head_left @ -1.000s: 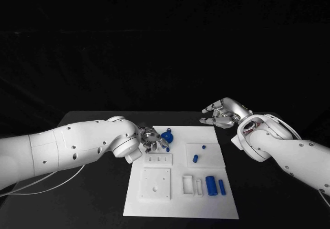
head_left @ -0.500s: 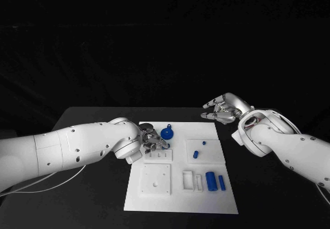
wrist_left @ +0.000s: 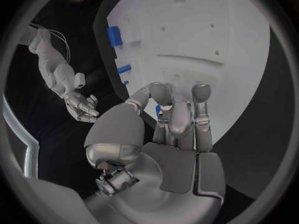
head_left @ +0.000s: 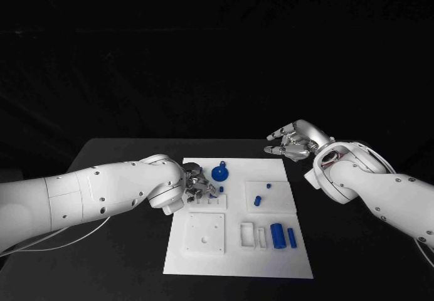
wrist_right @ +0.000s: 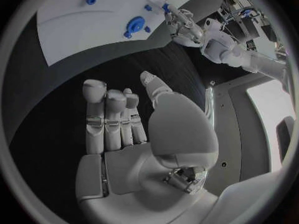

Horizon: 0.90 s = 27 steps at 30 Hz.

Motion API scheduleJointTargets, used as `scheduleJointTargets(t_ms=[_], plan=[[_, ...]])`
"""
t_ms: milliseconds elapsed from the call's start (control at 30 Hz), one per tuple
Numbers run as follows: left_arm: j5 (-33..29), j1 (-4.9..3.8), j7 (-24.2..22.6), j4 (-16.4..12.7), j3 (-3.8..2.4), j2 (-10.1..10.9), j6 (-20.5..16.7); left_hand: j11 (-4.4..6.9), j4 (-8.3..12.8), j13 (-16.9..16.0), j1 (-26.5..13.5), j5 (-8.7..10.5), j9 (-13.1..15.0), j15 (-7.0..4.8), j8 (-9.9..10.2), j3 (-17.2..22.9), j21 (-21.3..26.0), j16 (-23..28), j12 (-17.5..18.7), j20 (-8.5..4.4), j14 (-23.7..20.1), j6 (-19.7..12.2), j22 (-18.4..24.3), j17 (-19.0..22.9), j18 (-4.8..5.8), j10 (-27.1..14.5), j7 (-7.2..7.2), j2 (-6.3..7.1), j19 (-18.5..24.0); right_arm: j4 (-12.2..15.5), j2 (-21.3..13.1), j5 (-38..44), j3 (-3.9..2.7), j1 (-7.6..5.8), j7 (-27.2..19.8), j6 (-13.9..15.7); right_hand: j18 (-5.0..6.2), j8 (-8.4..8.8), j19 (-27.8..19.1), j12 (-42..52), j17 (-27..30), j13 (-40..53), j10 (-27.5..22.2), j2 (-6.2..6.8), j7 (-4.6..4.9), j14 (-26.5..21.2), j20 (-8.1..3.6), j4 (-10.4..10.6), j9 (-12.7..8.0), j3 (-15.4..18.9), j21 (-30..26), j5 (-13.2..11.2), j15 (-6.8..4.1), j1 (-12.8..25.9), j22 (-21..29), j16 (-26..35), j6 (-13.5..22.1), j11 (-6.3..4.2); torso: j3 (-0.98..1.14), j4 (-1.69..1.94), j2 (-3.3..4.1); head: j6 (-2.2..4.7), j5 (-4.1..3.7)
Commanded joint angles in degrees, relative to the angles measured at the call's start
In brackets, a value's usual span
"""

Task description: Assemble the parts on the task board

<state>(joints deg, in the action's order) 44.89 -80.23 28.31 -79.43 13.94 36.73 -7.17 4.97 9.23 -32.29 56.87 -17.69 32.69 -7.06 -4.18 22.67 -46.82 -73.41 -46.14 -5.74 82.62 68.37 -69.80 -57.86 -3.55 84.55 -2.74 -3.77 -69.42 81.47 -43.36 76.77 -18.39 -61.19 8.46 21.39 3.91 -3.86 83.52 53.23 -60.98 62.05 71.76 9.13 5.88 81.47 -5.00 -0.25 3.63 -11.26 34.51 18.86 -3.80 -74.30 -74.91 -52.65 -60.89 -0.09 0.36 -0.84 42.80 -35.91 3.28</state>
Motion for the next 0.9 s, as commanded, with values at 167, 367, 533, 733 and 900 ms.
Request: scheduleJointTargets(t_ms=[167, 367, 533, 733, 900], plan=[[2.51, 0.05, 1.01, -0.14, -0.03, 0.49, 3.23, 1.03, -0.2, -0.26, 0.4, 0.68, 21.29, 0.06, -4.33, -0.52, 0.99, -0.52, -0.65, 0.23, 0.54, 11.9, -1.21, -0.29, -0.68, 1.88, 6.6, -0.96, -0.72, -0.07, 0.01, -0.12, -0.04, -0.01, -0.29, -1.05, 0.96, 0.32, 0.05, -0.15, 0.08, -0.1, -0.34, -0.27, 0.08, -0.51, 0.11, -0.08, -0.07, -0.6, -0.24, 0.73, -0.08, 0.29, -4.17, 0.22, 0.11, -0.14, -0.05, 0.04, -0.01, -0.23, 0.02], [2.98, 0.06, 1.3, -0.26, -0.03, 0.7, 3.96, 1.03, -0.29, -0.37, 0.49, 0.87, 21.34, 0.08, -4.43, -0.69, 1.3, -0.59, -0.77, 0.31, 0.54, 11.9, -1.61, -0.37, -0.72, 1.85, 6.61, -1.03, -0.82, -0.12, 0.03, -0.12, -0.04, -0.01, -0.24, -1.14, 0.96, 0.32, 0.08, -0.16, 0.1, -0.14, -0.36, -0.26, 0.07, -0.52, 0.1, -0.16, -0.08, -0.76, -0.28, 1.2, -0.09, 0.32, -4.17, 0.21, 0.11, -0.15, -0.07, 0.07, 0.0, -0.41, 0.14], [3.47, 0.16, 1.5, -0.05, -0.03, 0.66, 4.07, 1.03, -0.44, -0.55, 0.56, 1.07, 21.34, 0.12, -4.67, -0.85, 3.24, -0.61, -0.76, 0.46, 0.51, 11.81, -3.75, -0.41, -0.8, 1.86, 6.62, -1.12, -1.49, -0.12, 0.06, -0.12, -0.04, -0.01, -0.22, -1.14, 0.96, 0.33, 0.08, -0.18, 0.15, -0.18, -0.4, -0.23, 0.07, -0.55, 0.09, -0.22, -0.08, -0.88, -0.36, 1.51, -0.09, 0.39, -4.17, 0.25, 0.1, -0.16, -0.07, 0.06, -0.06, -0.5, 0.22], [4.13, 0.66, 1.54, 0.58, -0.02, 0.13, 3.47, 0.96, -0.55, -0.42, 0.57, 1.16, 21.28, 0.06, -4.7, -0.86, 4.36, -0.48, -0.65, 0.55, 0.57, 11.72, -4.7, -0.22, -0.84, 1.95, 6.6, -1.23, -1.82, -0.1, 0.1, -0.12, -0.04, -0.01, -0.21, -1.17, 0.96, 0.32, 0.09, -0.14, 0.11, -0.16, -0.38, -0.27, 0.08, -0.53, 0.09, -0.27, -0.08, -1.0, -0.35, 1.63, -0.1, 0.39, -4.18, 0.18, 0.08, -0.16, -0.1, 0.01, -0.01, -0.52, 0.16], [4.52, 0.94, 1.58, 0.8, -0.02, -0.12, 3.1, 1.01, -0.56, -0.41, 0.56, 1.3, 21.27, 0.12, -4.69, -0.85, 4.72, -0.43, -0.68, 0.48, 0.46, 11.68, -5.13, -0.16, -0.81, 1.88, 6.59, -1.24, -1.98, -0.13, 0.12, -0.11, -0.04, -0.01, -0.2, -1.19, 0.95, 0.32, 0.11, -0.13, 0.11, -0.18, -0.39, -0.25, 0.07, -0.52, 0.08, -0.33, -0.08, -1.18, -0.29, 1.76, -0.11, 0.45, -4.19, 0.15, 0.08, -0.17, -0.07, -0.03, 0.0, -0.52, 0.12]])
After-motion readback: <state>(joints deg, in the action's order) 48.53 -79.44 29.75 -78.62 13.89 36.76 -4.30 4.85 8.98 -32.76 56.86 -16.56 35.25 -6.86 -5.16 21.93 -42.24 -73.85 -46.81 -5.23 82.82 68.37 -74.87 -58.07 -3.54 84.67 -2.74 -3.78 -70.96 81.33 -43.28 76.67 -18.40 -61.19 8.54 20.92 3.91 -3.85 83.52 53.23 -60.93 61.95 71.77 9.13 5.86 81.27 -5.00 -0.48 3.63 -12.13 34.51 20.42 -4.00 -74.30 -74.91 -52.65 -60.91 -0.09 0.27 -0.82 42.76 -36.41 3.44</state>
